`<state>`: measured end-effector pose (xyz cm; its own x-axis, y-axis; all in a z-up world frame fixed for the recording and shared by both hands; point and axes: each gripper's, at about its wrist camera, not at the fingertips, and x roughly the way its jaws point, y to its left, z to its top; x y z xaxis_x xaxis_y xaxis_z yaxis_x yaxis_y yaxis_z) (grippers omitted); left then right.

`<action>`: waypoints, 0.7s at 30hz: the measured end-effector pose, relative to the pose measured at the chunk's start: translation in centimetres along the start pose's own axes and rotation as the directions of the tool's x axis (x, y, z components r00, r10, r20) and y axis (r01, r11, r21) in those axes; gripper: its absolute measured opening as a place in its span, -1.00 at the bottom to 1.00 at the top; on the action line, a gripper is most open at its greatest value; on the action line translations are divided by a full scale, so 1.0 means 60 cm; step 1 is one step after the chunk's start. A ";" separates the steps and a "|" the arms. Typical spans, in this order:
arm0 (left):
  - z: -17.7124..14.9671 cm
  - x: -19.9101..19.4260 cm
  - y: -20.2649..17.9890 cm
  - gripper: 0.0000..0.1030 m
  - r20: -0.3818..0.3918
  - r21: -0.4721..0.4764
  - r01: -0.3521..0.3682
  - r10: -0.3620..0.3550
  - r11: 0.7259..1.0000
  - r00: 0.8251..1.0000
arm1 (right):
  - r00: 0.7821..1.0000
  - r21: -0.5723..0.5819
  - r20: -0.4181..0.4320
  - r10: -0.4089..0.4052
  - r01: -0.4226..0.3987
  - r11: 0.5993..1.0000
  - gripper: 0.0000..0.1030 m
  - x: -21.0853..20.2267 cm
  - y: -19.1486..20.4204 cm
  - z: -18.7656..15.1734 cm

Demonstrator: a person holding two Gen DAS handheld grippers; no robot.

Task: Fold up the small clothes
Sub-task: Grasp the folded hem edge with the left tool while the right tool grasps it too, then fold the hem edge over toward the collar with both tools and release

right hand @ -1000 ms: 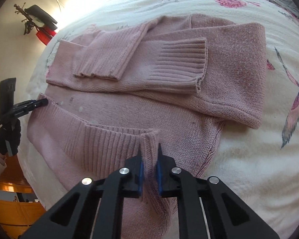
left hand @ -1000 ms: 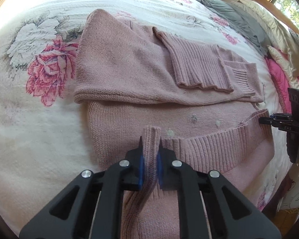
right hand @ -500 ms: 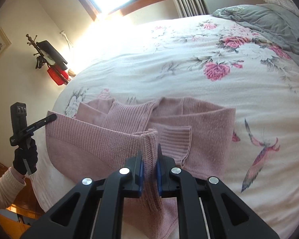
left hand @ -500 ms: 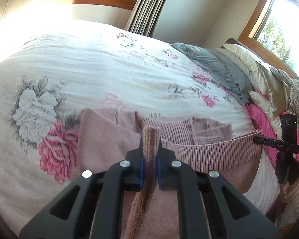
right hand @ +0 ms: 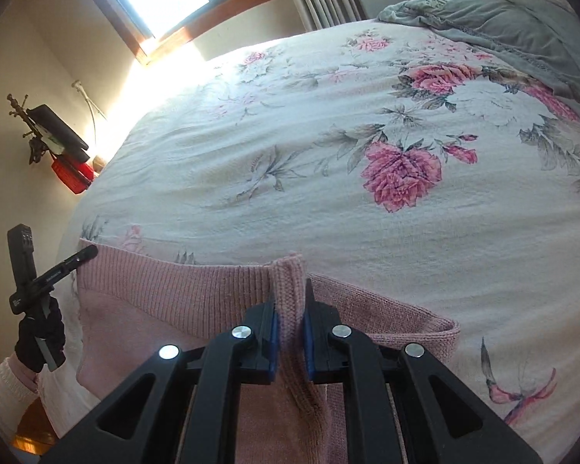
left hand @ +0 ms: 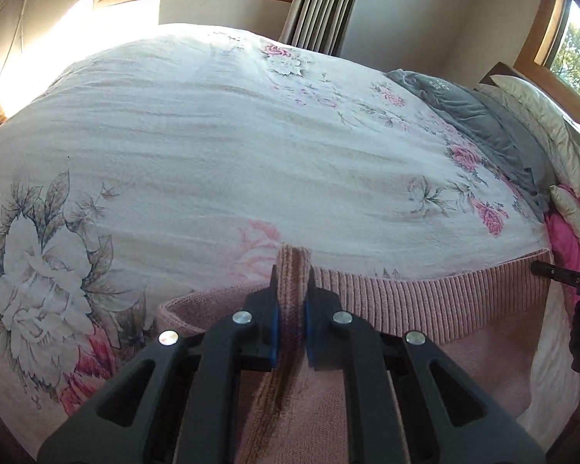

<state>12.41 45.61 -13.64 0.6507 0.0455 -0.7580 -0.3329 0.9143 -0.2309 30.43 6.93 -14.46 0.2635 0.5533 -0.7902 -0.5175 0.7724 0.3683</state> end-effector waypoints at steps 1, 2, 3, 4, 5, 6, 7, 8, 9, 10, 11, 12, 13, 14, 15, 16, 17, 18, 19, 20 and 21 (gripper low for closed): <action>-0.002 0.011 0.006 -0.83 -0.014 -0.009 -0.004 0.004 1.000 1.000 | 1.000 0.006 -0.006 -0.007 0.007 1.000 -0.81 0.010 -0.005 -0.001; -0.005 0.020 0.012 -0.80 -0.024 -0.017 -0.008 0.008 1.000 1.000 | 1.000 0.012 -0.012 -0.013 0.013 1.000 -0.81 0.019 -0.010 -0.002; -0.006 0.027 0.018 -0.75 -0.034 -0.026 -0.015 0.014 1.000 0.999 | 1.000 0.017 -0.018 -0.017 0.017 1.000 -0.81 0.026 -0.014 -0.003; -0.007 0.033 0.025 -0.70 -0.043 -0.038 -0.019 0.017 0.999 0.999 | 0.999 0.021 -0.025 -0.023 0.023 1.000 -0.80 0.031 -0.018 -0.003; -0.007 0.039 0.031 -0.61 -0.049 -0.050 -0.018 0.015 0.999 0.999 | 0.999 0.025 -0.035 -0.029 0.030 0.999 -0.80 0.038 -0.022 -0.002; -0.010 0.042 0.037 -0.53 -0.055 -0.056 -0.024 0.021 0.998 0.998 | 0.998 0.026 -0.047 -0.038 0.039 0.999 -0.74 0.044 -0.027 -0.002; -0.013 0.041 0.043 -0.50 -0.061 -0.064 -0.034 0.030 0.997 0.998 | 0.997 0.028 -0.055 -0.053 0.055 0.998 -0.69 0.047 -0.030 -0.002; -0.016 0.036 0.050 -0.46 -0.065 -0.080 -0.034 0.029 0.996 0.997 | 0.996 0.032 -0.058 -0.067 0.068 0.997 -0.58 0.046 -0.034 -0.004; -0.020 0.027 0.056 -0.46 -0.064 -0.100 -0.023 0.016 0.995 0.998 | 0.996 0.036 -0.055 -0.075 0.077 0.996 -0.50 0.039 -0.036 -0.007; -0.026 0.012 0.060 -0.44 -0.056 -0.116 -0.007 0.000 0.993 0.998 | 0.996 0.039 -0.046 -0.082 0.084 0.996 -0.47 0.028 -0.037 -0.012; -0.033 -0.005 0.062 -0.34 -0.045 -0.122 0.001 -0.007 0.993 0.999 | 0.996 0.040 -0.035 -0.079 0.080 0.996 -0.40 0.012 -0.037 -0.020; -0.042 -0.025 0.062 -0.28 -0.037 -0.122 0.005 -0.010 0.992 0.999 | 0.997 0.040 -0.028 -0.065 0.066 0.997 -0.31 -0.006 -0.035 -0.032; -0.055 -0.045 0.060 -0.21 -0.036 -0.116 0.005 -0.009 0.993 0.999 | 0.999 0.040 -0.025 -0.045 0.046 0.998 -0.27 -0.024 -0.031 -0.046; -0.071 -0.063 0.056 -0.19 -0.045 -0.104 -0.001 -0.004 0.995 0.999 | 0.999 0.040 -0.030 -0.025 0.026 0.999 -0.22 -0.041 -0.027 -0.066; -0.088 -0.078 0.050 -0.18 -0.059 -0.090 -0.005 0.000 0.996 0.998 | 0.999 0.037 -0.043 -0.011 0.012 0.999 -0.17 -0.055 -0.021 -0.087; -0.110 -0.094 0.045 -0.17 -0.072 -0.078 -0.005 -0.001 0.997 0.997 | 0.998 0.035 -0.060 -0.005 0.007 0.999 -0.15 -0.065 -0.017 -0.111; -0.133 -0.106 0.040 -0.15 -0.089 -0.070 -0.005 -0.002 0.998 0.996 | 0.996 0.041 -0.086 0.003 0.001 0.999 -0.13 -0.072 -0.014 -0.137; -0.157 -0.116 0.035 -0.15 -0.110 -0.064 -0.007 0.000 0.998 0.994 | 0.993 0.051 -0.120 0.014 -0.008 0.999 -0.13 -0.075 -0.011 -0.166; -0.181 -0.124 0.030 -0.15 -0.130 -0.060 -0.018 0.010 0.998 0.991 | 0.989 0.063 -0.149 0.022 -0.012 0.998 -0.13 -0.077 -0.010 -0.194; -0.203 -0.130 0.026 -0.15 -0.151 -0.056 -0.029 0.020 0.998 0.988 | 0.984 0.075 -0.176 0.028 -0.015 0.997 -0.13 -0.077 -0.009 -0.220; -0.222 -0.135 0.022 -0.15 -0.166 -0.053 -0.035 0.025 0.998 0.986 | 0.978 0.080 -0.205 0.033 -0.017 0.997 -0.13 -0.075 -0.007 -0.244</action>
<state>-2.37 41.06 -15.95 0.5198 0.0011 -0.8543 -0.3908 0.8895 -0.2367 17.51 -0.46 -18.22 0.0737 0.5029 -0.8612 -0.4551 0.7853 0.4196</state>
